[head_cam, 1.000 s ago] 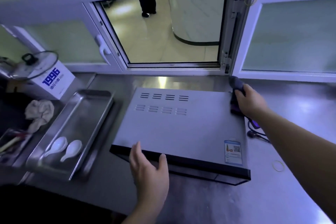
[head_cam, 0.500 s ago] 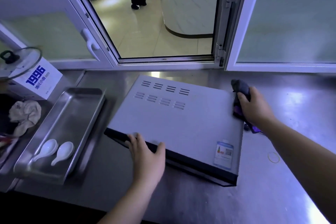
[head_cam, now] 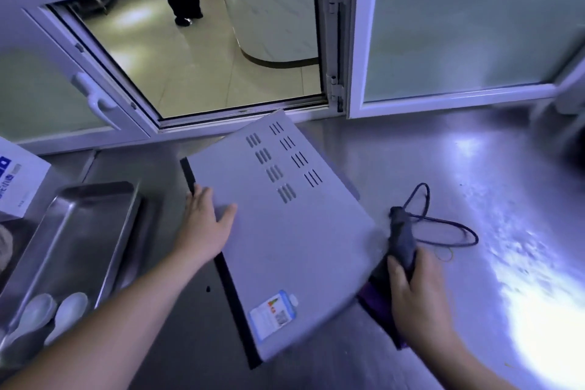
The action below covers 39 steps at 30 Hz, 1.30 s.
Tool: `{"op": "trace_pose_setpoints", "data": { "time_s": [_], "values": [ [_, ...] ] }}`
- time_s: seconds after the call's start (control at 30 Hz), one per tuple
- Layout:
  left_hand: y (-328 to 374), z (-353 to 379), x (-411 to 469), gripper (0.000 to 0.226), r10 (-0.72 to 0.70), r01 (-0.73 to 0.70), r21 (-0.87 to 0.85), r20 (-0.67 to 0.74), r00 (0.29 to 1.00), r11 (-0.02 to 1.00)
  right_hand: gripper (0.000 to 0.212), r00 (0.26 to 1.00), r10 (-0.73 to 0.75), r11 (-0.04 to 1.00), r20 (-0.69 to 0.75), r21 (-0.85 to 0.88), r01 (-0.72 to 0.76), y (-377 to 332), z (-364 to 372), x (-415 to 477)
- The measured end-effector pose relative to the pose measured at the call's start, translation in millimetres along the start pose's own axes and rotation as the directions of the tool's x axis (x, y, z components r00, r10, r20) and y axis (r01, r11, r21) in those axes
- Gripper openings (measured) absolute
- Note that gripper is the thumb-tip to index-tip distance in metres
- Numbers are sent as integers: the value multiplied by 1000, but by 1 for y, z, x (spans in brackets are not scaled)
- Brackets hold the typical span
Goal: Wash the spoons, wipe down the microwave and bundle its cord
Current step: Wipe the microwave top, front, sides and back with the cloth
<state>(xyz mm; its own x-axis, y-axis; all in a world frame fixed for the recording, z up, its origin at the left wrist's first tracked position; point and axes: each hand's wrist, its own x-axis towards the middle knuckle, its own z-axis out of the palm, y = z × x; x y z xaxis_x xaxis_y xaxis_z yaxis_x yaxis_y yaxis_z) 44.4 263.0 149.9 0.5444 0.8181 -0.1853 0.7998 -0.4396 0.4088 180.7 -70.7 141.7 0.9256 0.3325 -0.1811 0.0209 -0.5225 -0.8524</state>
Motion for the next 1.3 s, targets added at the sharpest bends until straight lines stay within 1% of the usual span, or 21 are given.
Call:
{"op": "trace_pose_setpoints", "data": {
  "time_s": [0.07,0.17,0.23,0.27,0.3,0.33,0.37,0.4,0.5,0.53,0.57,0.63,0.7,0.77,0.9,0.97,1.07,1.1,1.17,1.23,1.3],
  "values": [
    [-2,-5,16,75,62,-64,74,39,997,995,7,994,89,994,71,51,-93,11,7,-28],
    [-5,-15,34,74,157,-174,203,100,983,963,22,982,115,991,150,45,-123,13,17,-70],
    [-4,-23,44,74,201,-236,275,152,968,932,33,957,165,979,237,81,-189,9,24,-91],
    [-3,-27,49,74,211,-259,301,183,960,918,29,929,200,963,313,114,-246,2,25,-98],
    [-2,-29,54,74,217,-278,327,211,953,903,24,869,211,941,448,149,-305,-2,24,-103],
    [0,-32,58,74,221,-293,351,232,947,889,22,786,190,923,588,166,-348,-2,23,-106],
    [1,-33,62,74,225,-307,372,247,943,876,24,727,170,933,666,129,-337,-6,20,-106],
    [2,-34,65,73,228,-317,388,257,939,866,28,708,131,931,694,160,-329,-9,15,-104],
    [4,-37,71,72,221,-323,414,274,936,851,35,737,-32,976,676,179,-122,-4,16,-96],
    [5,-37,72,72,212,-314,415,275,938,854,39,747,-6,982,665,143,-120,-6,16,-94],
    [6,-36,71,71,204,-301,410,264,943,861,36,750,27,984,660,113,-135,-9,13,-93],
    [11,-31,65,67,208,-273,385,202,957,881,20,774,73,972,628,129,-197,-9,5,-88],
    [22,-21,51,62,267,-290,344,116,957,893,19,789,121,952,603,153,-263,-9,-8,-78],
    [43,-7,33,59,344,-357,264,94,934,896,20,830,149,936,537,194,-294,2,-21,-67],
    [88,24,4,59,513,-537,153,169,841,830,15,903,257,927,343,176,-331,44,-32,-39],
    [107,40,-2,56,550,-571,126,166,818,811,10,928,255,948,271,118,-295,60,-29,-19],
    [122,61,-7,60,529,-542,140,122,840,828,13,962,143,990,231,-37,-138,68,-11,16],
    [123,66,-8,63,525,-534,165,100,845,829,17,968,79,993,237,-105,-55,70,-2,27],
    [121,72,-9,61,527,-528,210,62,847,823,22,948,-13,966,318,-240,93,74,18,45],
    [118,74,-8,56,526,-523,219,45,849,824,22,888,5,912,460,-367,184,83,33,53],
    [118,75,-8,56,527,-519,213,20,850,828,20,819,77,849,568,-468,244,96,43,49]
  ]
}}
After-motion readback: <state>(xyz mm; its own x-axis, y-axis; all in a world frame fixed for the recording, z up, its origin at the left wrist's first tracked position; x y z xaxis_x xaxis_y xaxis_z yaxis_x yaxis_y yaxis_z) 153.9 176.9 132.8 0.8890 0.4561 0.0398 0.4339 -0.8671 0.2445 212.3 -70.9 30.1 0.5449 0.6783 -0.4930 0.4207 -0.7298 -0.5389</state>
